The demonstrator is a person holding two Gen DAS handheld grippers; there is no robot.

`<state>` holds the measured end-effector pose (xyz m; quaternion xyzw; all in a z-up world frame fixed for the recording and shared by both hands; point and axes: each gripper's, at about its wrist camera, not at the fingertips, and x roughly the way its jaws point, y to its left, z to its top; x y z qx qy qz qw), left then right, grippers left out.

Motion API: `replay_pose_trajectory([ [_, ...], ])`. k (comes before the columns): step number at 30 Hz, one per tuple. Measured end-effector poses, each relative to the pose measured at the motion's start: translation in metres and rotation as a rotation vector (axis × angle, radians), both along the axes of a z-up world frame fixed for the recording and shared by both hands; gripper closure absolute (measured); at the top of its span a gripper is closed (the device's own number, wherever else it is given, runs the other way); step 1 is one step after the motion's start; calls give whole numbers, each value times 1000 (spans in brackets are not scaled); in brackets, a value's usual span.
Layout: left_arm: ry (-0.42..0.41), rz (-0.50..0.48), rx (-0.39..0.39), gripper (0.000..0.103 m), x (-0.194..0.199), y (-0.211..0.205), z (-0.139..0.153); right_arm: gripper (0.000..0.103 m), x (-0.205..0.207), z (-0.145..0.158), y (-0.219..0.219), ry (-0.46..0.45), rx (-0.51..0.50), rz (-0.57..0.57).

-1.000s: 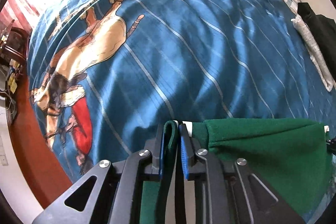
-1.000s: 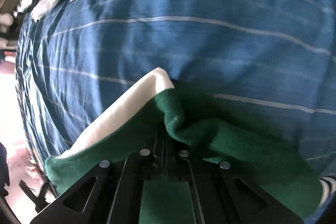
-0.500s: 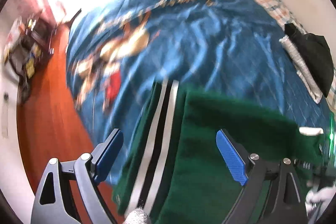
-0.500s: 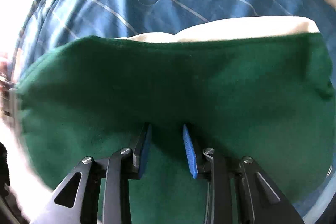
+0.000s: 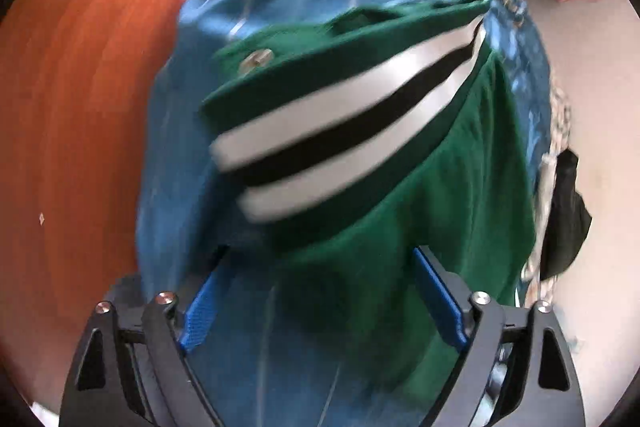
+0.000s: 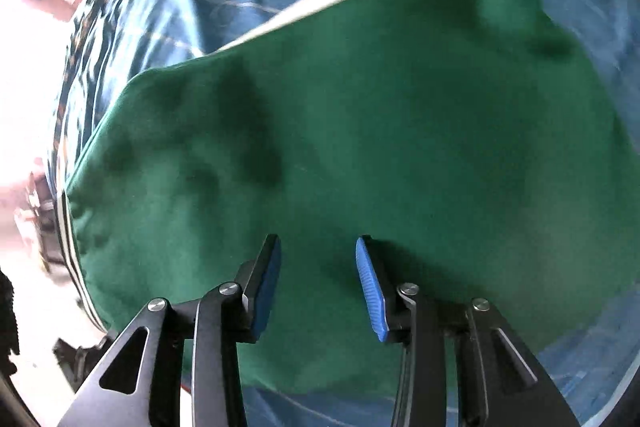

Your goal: Fold large clothes

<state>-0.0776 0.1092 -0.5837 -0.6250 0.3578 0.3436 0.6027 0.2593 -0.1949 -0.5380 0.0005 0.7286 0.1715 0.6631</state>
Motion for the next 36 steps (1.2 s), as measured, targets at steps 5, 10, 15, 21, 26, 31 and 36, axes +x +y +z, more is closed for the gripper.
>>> replay_pose_trajectory([
  [5,95,13,189,59,36,30,9,62,-8,-2,-23,11,5,-76],
  [10,29,-80,365,81,68,54,55,62,-19,9,-29,19,41,-73],
  [15,-159,-101,330,80,77,86,43,62,-21,19,-18,20,77,-45],
  [21,-258,-60,190,47,73,96,-23,61,-15,21,-26,27,67,-47],
  [26,-127,-107,352,76,104,95,3,61,-10,13,-33,39,65,-70],
  [31,-103,-145,516,82,123,107,73,61,-13,18,-40,50,78,-91],
  [36,-117,-234,741,82,116,122,169,61,-26,30,-54,55,146,-139],
])
